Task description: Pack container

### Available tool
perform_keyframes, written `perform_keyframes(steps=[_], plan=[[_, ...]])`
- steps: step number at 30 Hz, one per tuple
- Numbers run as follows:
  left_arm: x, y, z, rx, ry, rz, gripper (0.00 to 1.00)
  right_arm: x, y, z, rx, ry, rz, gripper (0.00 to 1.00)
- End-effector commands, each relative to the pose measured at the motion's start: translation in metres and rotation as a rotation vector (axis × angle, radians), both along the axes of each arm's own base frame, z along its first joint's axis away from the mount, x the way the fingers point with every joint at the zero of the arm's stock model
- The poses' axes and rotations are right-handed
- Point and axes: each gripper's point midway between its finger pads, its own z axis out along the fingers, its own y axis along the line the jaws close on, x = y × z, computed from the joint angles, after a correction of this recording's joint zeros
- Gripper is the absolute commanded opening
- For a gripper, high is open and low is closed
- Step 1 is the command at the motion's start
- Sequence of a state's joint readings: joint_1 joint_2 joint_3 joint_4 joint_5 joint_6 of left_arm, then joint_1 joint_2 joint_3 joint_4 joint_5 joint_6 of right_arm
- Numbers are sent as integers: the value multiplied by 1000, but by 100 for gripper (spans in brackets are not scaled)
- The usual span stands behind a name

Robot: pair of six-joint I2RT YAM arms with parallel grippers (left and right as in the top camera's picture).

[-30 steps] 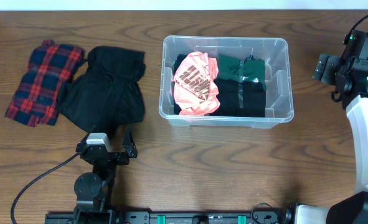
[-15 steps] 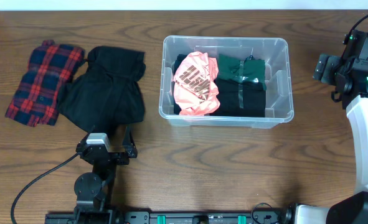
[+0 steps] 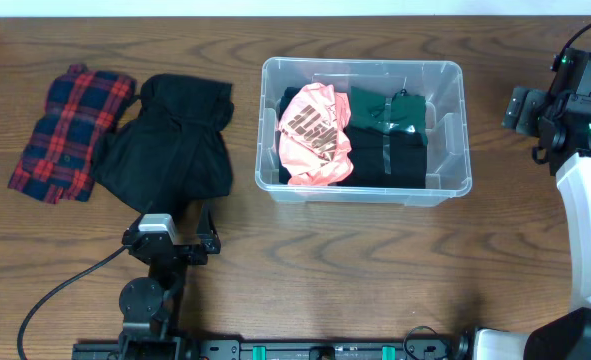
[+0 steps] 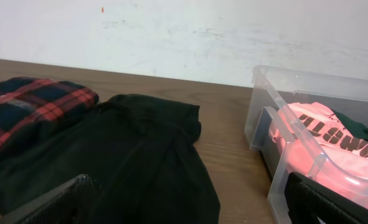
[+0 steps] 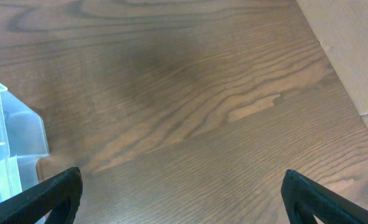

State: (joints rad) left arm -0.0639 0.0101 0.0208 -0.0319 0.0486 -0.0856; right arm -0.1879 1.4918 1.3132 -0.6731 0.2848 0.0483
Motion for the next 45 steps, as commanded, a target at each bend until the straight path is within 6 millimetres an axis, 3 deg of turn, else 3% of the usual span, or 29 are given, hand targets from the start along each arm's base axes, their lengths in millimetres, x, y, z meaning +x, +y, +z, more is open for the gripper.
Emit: perform_keyframes(steps=[1, 8, 15, 21, 25, 31, 34, 38, 41, 45], plan=[[-1, 1, -15, 3, 46, 10, 98, -1, -3, 2, -4, -4, -8, 99], [0, 1, -8, 0, 16, 8, 98, -1, -3, 2, -4, -4, -8, 99], [-2, -19, 29, -14, -87, -107, 98, -1, -3, 2, -4, -4, -8, 99], [-3, -18, 87, 22, -106, -104, 98, -1, -3, 2, -4, -4, -8, 99], [12, -19, 126, 131, -24, -116, 98, -1, -3, 2, -4, -4, -8, 99], [64, -22, 171, 212, 226, -150, 98, -2, -3, 2, -4, -2, -8, 99], [93, -21, 173, 264, 378, -173, 98, -2, -3, 2, -4, -2, -8, 99], [124, -6, 160, 250, 613, -156, 98, -2, -3, 2, -3, -2, -8, 99], [154, 6, 136, 233, 723, -140, 98, -2, -3, 2, -3, -2, -8, 99], [173, 10, 92, 221, 836, -146, 98, -2, -3, 2, -3, -2, -8, 99]])
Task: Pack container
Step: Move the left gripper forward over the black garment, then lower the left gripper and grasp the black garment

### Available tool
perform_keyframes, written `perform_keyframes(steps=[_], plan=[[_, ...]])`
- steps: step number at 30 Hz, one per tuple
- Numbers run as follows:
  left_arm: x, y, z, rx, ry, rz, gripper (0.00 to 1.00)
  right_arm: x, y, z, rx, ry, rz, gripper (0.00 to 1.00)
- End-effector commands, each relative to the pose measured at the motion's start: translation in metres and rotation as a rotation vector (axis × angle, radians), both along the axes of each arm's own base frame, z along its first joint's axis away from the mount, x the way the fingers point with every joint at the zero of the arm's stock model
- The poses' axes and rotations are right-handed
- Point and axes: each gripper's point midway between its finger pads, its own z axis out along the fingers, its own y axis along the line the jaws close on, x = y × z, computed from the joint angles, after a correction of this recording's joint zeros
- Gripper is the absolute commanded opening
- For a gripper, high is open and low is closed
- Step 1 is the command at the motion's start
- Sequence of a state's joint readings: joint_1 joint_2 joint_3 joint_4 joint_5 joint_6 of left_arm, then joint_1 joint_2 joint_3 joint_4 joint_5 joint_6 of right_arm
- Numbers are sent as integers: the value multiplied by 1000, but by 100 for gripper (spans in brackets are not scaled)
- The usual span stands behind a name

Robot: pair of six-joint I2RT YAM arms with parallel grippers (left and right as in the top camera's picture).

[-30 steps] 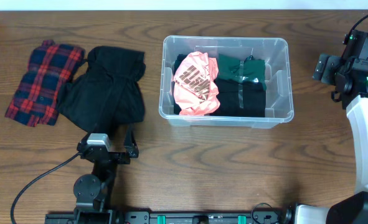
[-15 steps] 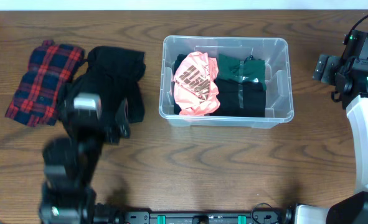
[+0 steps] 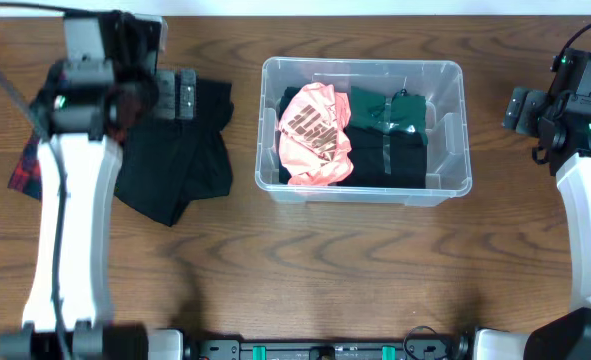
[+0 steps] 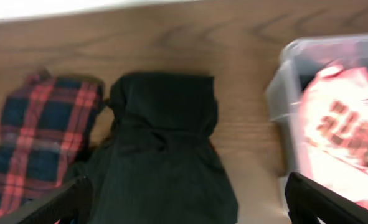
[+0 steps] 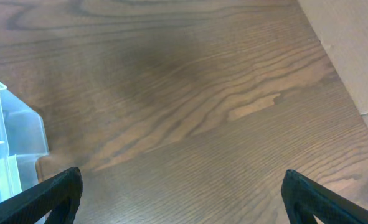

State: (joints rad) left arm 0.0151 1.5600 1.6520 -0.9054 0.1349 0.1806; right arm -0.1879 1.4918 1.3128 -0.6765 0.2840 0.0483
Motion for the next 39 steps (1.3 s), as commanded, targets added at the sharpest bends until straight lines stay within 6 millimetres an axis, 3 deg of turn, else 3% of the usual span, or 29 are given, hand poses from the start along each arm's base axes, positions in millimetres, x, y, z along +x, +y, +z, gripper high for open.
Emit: perform_keyframes(steps=[1, 8, 15, 17, 23, 33, 39], plan=[[12, 3, -31, 6, 85, -8, 98, -1, -3, 3, -5, -5, -9, 99], [25, 3, -84, 2, 213, -9, 98, -1, -3, 3, -5, -5, -9, 99], [24, 0, -102, -13, 263, -17, 98, -1, -3, 3, -5, -5, -9, 99], [22, -1, -108, -17, 276, -19, 87, -1, -3, 3, -5, -5, -9, 99], [19, -4, -132, -39, 341, 15, 78, -1, -3, 3, -5, -5, -9, 99], [18, -10, -177, -79, 460, 156, 73, -1, -3, 3, -5, -5, -9, 99], [16, -3, -206, 43, 516, 247, 73, -1, -3, 3, -5, -5, -9, 99]])
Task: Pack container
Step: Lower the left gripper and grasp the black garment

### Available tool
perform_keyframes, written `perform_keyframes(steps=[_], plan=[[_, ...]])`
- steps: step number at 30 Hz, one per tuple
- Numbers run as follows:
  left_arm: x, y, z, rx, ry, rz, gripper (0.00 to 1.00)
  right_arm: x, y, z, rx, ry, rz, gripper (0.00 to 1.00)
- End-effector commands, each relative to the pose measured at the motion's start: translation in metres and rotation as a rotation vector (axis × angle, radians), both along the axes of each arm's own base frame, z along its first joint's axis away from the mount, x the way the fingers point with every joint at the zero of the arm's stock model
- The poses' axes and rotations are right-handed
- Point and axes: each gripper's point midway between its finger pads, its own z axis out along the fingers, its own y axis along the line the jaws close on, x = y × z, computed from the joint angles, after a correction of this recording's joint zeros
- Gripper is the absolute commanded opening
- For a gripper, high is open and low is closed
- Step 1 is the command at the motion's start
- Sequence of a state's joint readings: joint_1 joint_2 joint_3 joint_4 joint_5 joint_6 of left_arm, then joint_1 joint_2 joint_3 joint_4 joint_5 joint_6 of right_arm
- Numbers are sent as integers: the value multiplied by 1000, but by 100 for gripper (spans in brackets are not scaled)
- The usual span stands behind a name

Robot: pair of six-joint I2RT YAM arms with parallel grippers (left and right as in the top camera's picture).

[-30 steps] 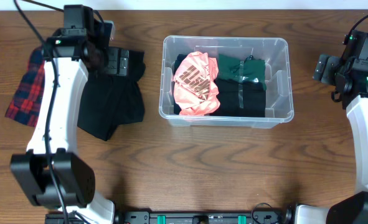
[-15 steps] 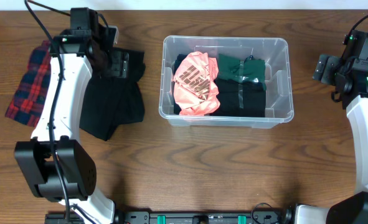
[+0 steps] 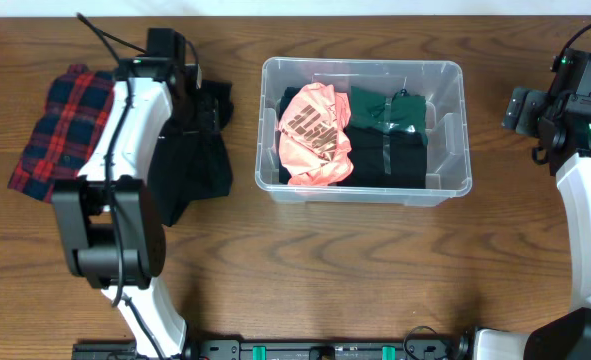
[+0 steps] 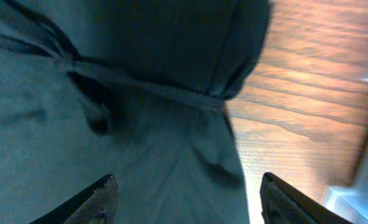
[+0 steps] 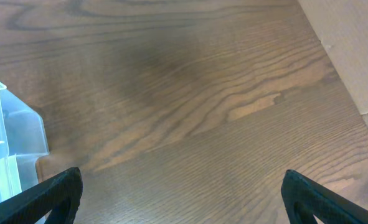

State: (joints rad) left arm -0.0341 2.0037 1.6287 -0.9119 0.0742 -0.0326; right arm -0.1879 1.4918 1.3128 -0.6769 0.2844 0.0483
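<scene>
A clear plastic container (image 3: 365,188) stands mid-table holding a pink garment (image 3: 315,134), a green one (image 3: 387,110) and a black one. Left of it lies a black garment (image 3: 187,165), and a red-and-blue plaid garment (image 3: 60,130) lies further left. My left gripper (image 3: 213,112) hangs open low over the black garment's top end; its wrist view is filled by that dark cloth (image 4: 109,112), with both fingers (image 4: 99,199) spread and nothing between them. My right gripper (image 5: 184,202) stands open over bare wood at the far right.
The container's corner (image 5: 9,149) shows at the left edge of the right wrist view. A pale board (image 5: 352,43) borders the table at the right. Bare wood lies between the black garment and the container (image 4: 296,124).
My left gripper has moved from high above the garments down close over the black garment's top end, still open. The right arm has not moved.
My left gripper first rested low at the table's front, looking across at the garments and container. Then it was raised high over the plaid and black garments. Now it hangs just over the black garment. Nothing has been picked up; the container's contents are unchanged.
</scene>
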Motion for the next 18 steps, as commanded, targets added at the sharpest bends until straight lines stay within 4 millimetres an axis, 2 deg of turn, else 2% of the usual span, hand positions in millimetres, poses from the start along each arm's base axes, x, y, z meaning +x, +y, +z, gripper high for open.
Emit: perform_keyframes(steps=[1, 5, 12, 18], plan=[[-6, 6, -21, 96, 53, 48, 73, -1, -3, 3, -4, -6, -9, 99], [-9, 1, -39, 136, 94, 24, 73, -1, -3, 3, -4, -6, -9, 99], [-15, 15, -58, 236, 134, 25, 74, -1, -3, 3, -4, -6, -9, 99], [-23, 15, -79, 237, 137, 24, 74, -1, -3, 3, -4, -6, -9, 99]])
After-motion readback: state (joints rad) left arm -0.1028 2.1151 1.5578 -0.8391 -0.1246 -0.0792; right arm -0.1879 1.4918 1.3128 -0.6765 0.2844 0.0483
